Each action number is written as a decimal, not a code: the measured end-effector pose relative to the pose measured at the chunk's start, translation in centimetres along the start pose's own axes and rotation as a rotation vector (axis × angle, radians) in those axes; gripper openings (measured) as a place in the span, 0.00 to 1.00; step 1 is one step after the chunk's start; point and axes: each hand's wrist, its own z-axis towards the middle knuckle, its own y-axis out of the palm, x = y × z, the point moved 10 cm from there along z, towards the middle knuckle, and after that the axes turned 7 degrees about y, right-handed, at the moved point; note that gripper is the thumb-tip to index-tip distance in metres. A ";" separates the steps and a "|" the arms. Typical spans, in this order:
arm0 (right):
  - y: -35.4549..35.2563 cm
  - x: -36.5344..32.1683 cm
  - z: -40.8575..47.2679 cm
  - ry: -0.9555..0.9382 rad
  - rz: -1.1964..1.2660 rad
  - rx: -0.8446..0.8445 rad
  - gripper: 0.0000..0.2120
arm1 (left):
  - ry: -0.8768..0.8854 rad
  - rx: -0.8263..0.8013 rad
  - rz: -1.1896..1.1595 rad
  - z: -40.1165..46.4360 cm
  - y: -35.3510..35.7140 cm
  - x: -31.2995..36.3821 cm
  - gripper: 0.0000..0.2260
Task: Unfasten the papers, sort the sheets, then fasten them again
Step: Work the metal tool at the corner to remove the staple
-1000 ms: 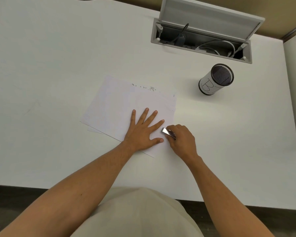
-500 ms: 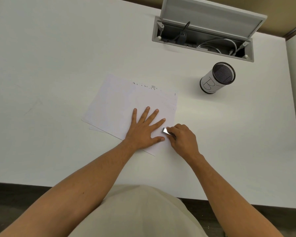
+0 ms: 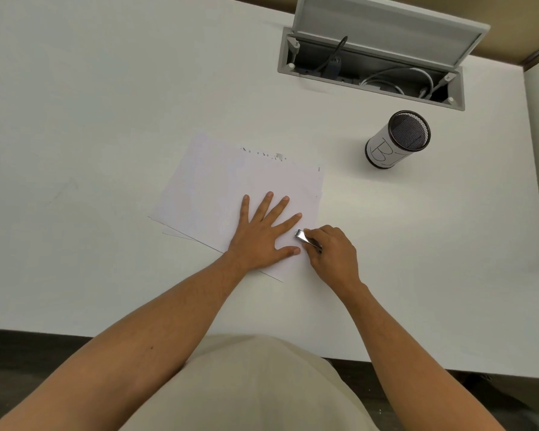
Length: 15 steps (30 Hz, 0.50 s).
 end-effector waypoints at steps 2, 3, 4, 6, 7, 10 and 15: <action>0.0 -0.1 0.1 -0.002 -0.011 -0.001 0.07 | -0.001 0.000 0.000 0.0 0.0 0.0 0.36; 0.0 -0.1 0.1 -0.006 -0.016 -0.008 0.07 | -0.003 0.000 0.000 0.0 0.0 0.0 0.36; 0.1 -0.2 0.2 -0.013 -0.021 -0.017 0.07 | -0.005 -0.002 -0.001 0.0 0.0 0.0 0.36; 0.1 -0.4 0.3 -0.029 -0.029 -0.031 0.07 | -0.005 -0.003 -0.002 0.0 0.0 0.0 0.36; 0.1 -0.4 0.4 -0.035 -0.032 -0.038 0.07 | -0.004 -0.002 -0.001 0.0 0.0 0.1 0.36; 0.1 -0.8 0.8 -0.055 -0.065 -0.065 0.06 | 0.001 0.005 -0.007 0.0 -0.1 0.1 0.36; 0.4 -1.3 1.7 -0.089 -0.134 -0.127 0.06 | 0.001 -0.003 0.002 -0.1 -0.1 0.2 0.36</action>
